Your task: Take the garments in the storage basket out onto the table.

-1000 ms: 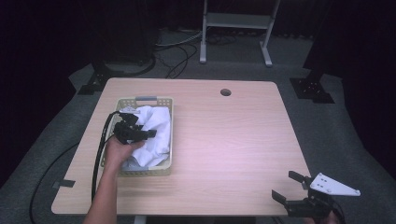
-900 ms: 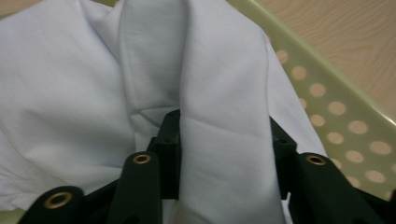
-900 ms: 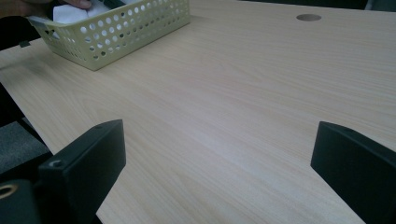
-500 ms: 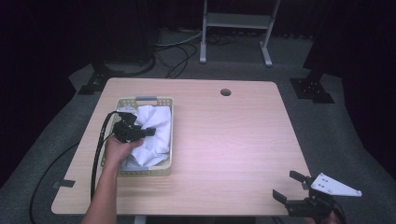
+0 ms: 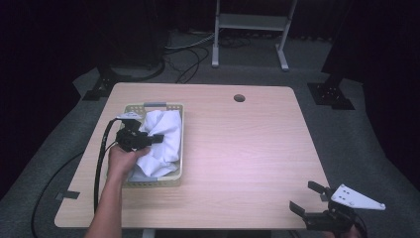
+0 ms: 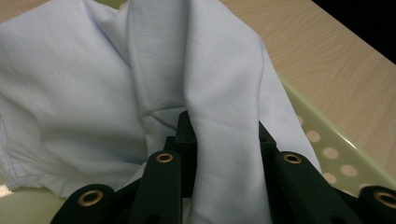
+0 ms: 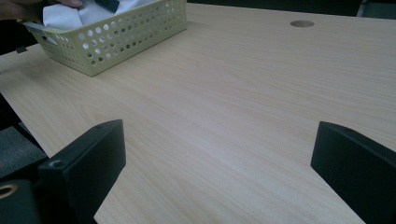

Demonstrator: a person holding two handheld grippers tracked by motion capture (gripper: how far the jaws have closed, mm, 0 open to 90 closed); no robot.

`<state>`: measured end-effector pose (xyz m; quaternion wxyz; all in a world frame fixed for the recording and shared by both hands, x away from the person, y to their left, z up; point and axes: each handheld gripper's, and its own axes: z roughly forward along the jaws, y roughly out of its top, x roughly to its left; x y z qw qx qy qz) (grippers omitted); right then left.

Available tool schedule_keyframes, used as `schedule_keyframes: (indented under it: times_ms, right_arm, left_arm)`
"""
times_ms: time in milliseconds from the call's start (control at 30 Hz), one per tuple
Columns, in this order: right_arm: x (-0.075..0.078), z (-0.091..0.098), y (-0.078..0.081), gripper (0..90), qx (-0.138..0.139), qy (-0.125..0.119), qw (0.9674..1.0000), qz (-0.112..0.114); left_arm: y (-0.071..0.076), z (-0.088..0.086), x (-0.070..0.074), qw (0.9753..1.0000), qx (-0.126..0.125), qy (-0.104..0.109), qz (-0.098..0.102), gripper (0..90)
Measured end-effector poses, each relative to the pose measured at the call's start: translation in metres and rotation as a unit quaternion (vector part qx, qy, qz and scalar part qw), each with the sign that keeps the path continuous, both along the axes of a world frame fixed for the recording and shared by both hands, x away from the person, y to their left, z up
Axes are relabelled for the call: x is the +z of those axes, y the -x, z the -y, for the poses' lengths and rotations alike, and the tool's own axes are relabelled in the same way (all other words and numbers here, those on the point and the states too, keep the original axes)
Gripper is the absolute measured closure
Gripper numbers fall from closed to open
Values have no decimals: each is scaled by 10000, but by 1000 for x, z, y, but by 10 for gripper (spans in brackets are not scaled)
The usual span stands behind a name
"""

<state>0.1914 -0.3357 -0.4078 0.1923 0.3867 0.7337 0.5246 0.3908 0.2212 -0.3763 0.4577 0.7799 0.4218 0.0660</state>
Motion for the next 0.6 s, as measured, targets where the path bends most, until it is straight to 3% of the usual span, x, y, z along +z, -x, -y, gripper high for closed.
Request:
schedule_keyframes:
  times_ms: [267, 400, 600]
  right_arm:
    - [2, -2, 1, 30, 23, 6, 10000, 43]
    - [2, -3, 1, 30, 27, 2, 10000, 58]
    - [3, -5, 2, 30, 42, 9, 10000, 72]
  left_arm:
    - [8, -7, 12, 9990, 36, 416, 179, 730]
    - [13, -12, 19, 9968, 52, 747, 283, 730]
    - [22, -17, 29, 9932, 25, 1081, 438, 729]
